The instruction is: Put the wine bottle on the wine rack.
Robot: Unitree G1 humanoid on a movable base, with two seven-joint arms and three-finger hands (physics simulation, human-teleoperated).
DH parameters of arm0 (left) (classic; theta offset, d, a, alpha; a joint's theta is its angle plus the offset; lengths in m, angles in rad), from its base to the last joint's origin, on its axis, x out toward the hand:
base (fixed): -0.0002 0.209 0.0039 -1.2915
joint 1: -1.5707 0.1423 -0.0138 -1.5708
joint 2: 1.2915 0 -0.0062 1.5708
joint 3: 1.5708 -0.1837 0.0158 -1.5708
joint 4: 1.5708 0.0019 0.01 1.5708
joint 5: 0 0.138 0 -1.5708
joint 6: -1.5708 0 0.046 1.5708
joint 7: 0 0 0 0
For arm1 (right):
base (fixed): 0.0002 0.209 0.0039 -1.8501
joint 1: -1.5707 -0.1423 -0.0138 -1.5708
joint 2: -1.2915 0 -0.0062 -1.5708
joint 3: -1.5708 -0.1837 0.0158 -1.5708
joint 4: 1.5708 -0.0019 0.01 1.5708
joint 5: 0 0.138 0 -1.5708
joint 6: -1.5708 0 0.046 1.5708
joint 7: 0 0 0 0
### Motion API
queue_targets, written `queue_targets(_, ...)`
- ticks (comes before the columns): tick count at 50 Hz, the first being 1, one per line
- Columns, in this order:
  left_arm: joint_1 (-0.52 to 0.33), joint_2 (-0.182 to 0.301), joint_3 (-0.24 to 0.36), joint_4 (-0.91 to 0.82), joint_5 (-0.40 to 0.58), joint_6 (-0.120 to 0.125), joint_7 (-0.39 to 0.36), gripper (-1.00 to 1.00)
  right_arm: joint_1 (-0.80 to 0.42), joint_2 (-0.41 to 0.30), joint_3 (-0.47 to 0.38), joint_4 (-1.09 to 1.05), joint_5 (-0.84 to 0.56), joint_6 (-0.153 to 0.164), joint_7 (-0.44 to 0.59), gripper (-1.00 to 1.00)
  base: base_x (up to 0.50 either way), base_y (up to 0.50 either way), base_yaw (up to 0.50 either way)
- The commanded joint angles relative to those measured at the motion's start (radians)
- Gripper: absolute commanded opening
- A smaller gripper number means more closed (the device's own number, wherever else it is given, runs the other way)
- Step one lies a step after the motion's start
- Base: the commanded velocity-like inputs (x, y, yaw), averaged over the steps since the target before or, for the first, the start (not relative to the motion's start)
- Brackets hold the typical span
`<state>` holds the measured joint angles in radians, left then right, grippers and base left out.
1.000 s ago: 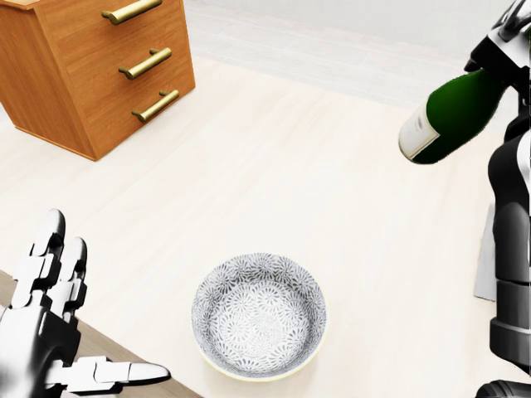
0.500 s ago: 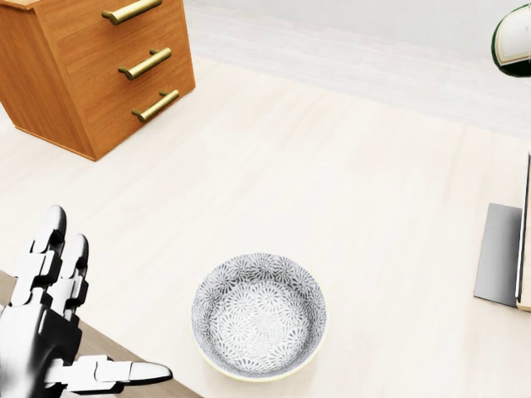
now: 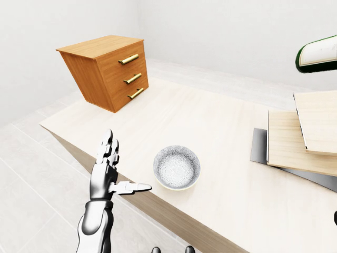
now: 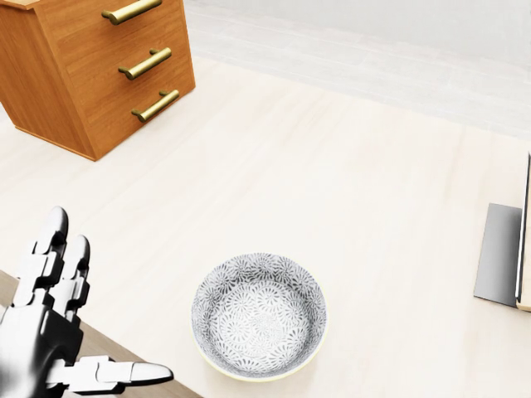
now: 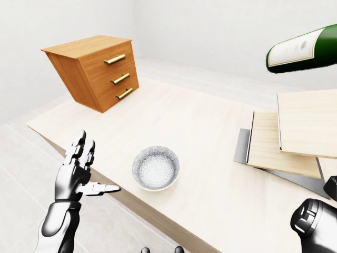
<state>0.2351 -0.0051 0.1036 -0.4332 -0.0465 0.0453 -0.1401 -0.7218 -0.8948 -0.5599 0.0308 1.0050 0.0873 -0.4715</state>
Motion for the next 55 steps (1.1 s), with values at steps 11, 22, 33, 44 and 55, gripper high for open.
queue_targets(11, -0.002, 0.001, -0.002, -0.003, 0.003, 0.007, 0.002, 1.00, 0.091, -0.224, -0.058, 0.175, 0.108, 0.000, -0.052, -1.00, 0.00, 0.00, 0.00)
queue_targets(22, -0.001, -0.001, -0.004, 0.038, -0.006, -0.029, -0.006, 1.00, 0.345, -0.229, -0.370, 0.091, 0.293, 0.000, -0.052, -1.00, 0.00, 0.00, 0.00)
queue_targets(33, -0.008, 0.002, -0.002, 0.061, -0.009, -0.042, -0.007, 1.00, 0.442, -0.222, -0.445, 0.028, 0.392, 0.000, -0.052, -1.00, 0.00, 0.00, 0.00)
queue_targets(44, -0.008, 0.002, -0.002, 0.061, -0.010, -0.042, -0.006, 1.00, 0.461, -0.231, -0.438, 0.030, 0.412, 0.000, -0.052, -1.00, 0.00, 0.00, 0.00)
queue_targets(55, -0.011, 0.006, 0.005, 0.062, -0.014, -0.041, -0.008, 1.00, 0.266, -0.365, -0.141, 0.379, 0.312, 0.000, -0.052, -1.00, 0.00, 0.00, 0.00)
